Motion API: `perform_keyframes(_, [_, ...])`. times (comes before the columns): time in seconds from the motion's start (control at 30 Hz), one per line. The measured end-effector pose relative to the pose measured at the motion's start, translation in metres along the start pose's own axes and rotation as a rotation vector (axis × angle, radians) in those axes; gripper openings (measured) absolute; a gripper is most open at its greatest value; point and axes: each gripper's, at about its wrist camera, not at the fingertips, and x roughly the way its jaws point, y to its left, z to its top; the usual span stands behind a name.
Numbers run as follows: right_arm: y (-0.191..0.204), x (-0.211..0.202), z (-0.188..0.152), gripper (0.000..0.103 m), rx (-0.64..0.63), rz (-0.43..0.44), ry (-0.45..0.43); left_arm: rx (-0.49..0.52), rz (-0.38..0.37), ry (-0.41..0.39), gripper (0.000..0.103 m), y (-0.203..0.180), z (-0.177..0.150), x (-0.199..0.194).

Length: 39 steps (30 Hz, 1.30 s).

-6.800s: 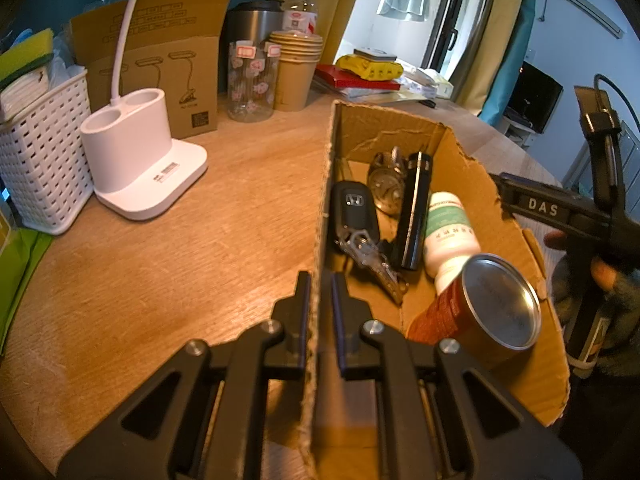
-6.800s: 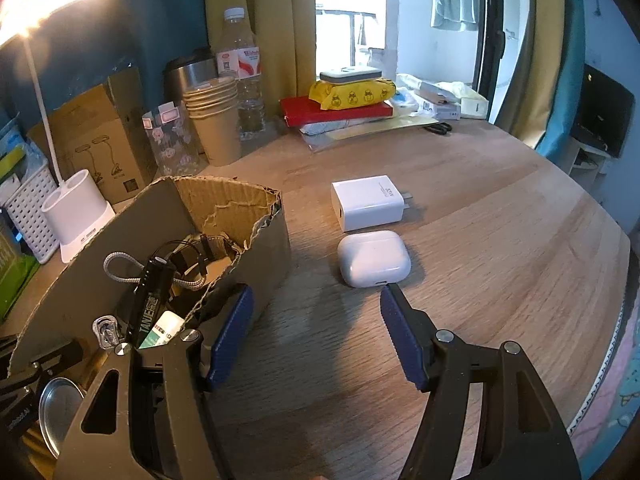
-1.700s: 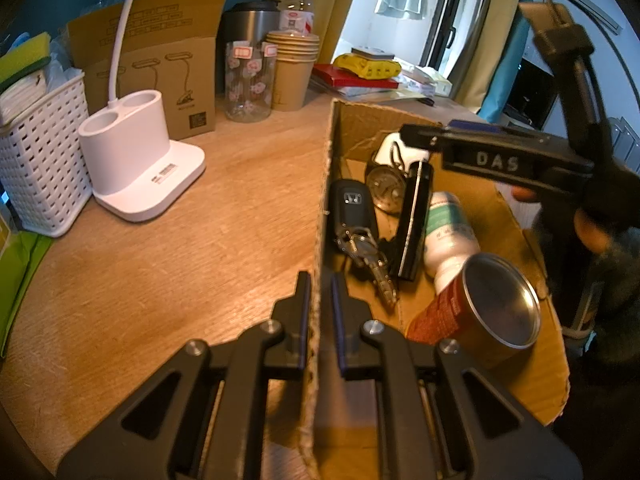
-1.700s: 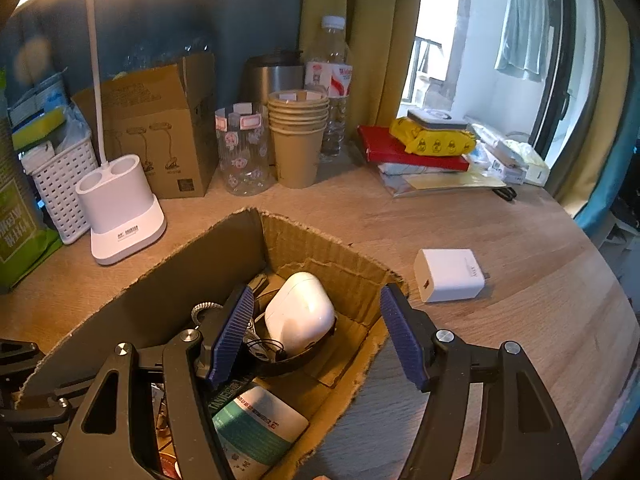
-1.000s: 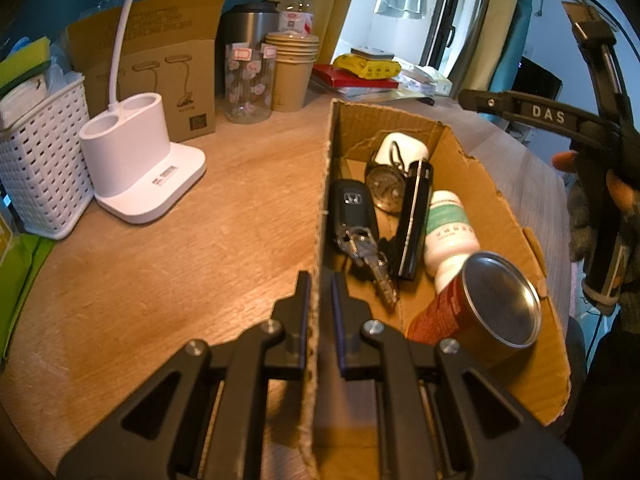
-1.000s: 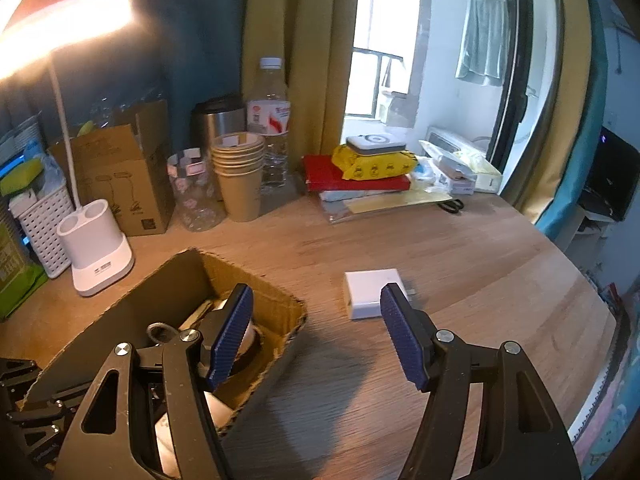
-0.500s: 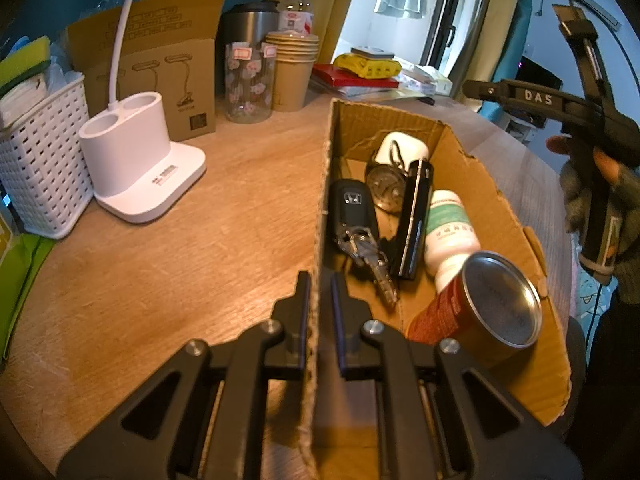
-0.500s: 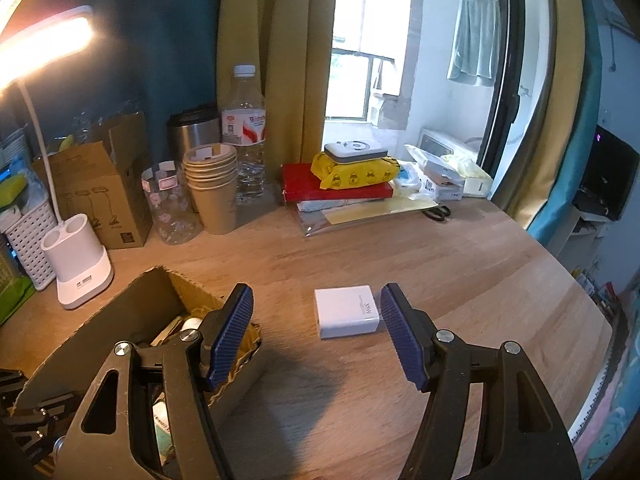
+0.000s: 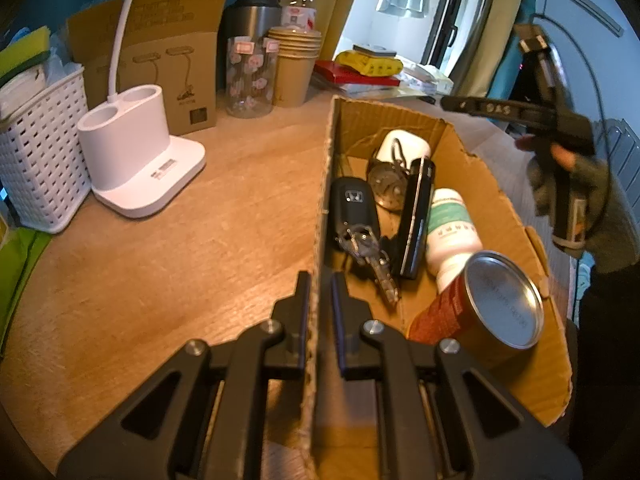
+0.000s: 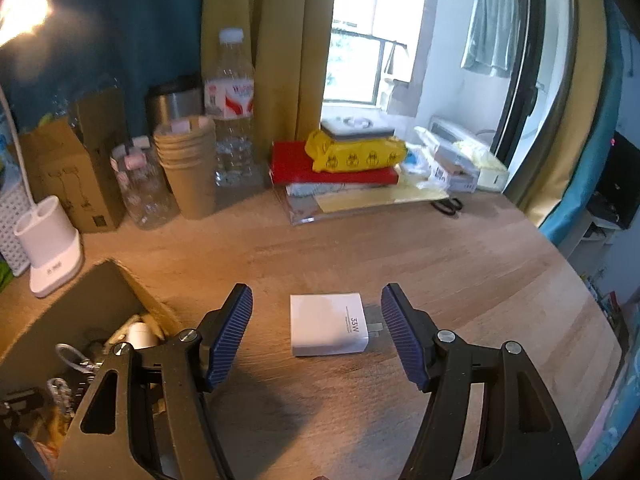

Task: Organize rigid objects
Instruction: 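Move the right tool to the white charger block and grasp it, then lift the charger with the right tool and carry it over the box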

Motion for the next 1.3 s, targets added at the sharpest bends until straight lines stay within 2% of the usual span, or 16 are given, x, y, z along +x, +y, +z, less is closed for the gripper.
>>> perform_keyframes(0.17, [-0.004, 0.020, -0.004, 0.070, 0.000, -0.004, 0.033, -0.003, -0.004, 0.003, 0.011, 0.002, 0.001, 0.002])
perform_keyframes(0.5, [-0.017, 0.031, -0.006, 0.070, 0.013, 0.096, 0.048, -0.002, -0.011, 0.006, 0.011, 0.003, 0.002, 0.005])
perform_keyframes(0.87, [-0.019, 0.046, -0.017, 0.070, -0.027, 0.092, 0.090, -0.004, -0.013, 0.009, 0.011, 0.003, 0.002, 0.006])
perform_keyframes(1.07, [-0.014, 0.051, -0.018, 0.070, -0.048, 0.061, 0.093, -0.003, -0.013, 0.009, 0.011, 0.003, 0.002, 0.006])
perform_keyframes(1.1, [-0.013, 0.051, -0.019, 0.069, -0.049, 0.056, 0.094, -0.004, -0.013, 0.009, 0.011, 0.003, 0.002, 0.006])
perform_keyframes(1.17, [-0.012, 0.053, -0.020, 0.061, -0.055, 0.057, 0.097, -0.003, -0.013, 0.009, 0.011, 0.003, 0.002, 0.006])
perform_keyframes(1.3, [-0.012, 0.052, -0.021, 0.060, -0.056, 0.052, 0.095, -0.003, -0.013, 0.009, 0.011, 0.004, 0.002, 0.006])
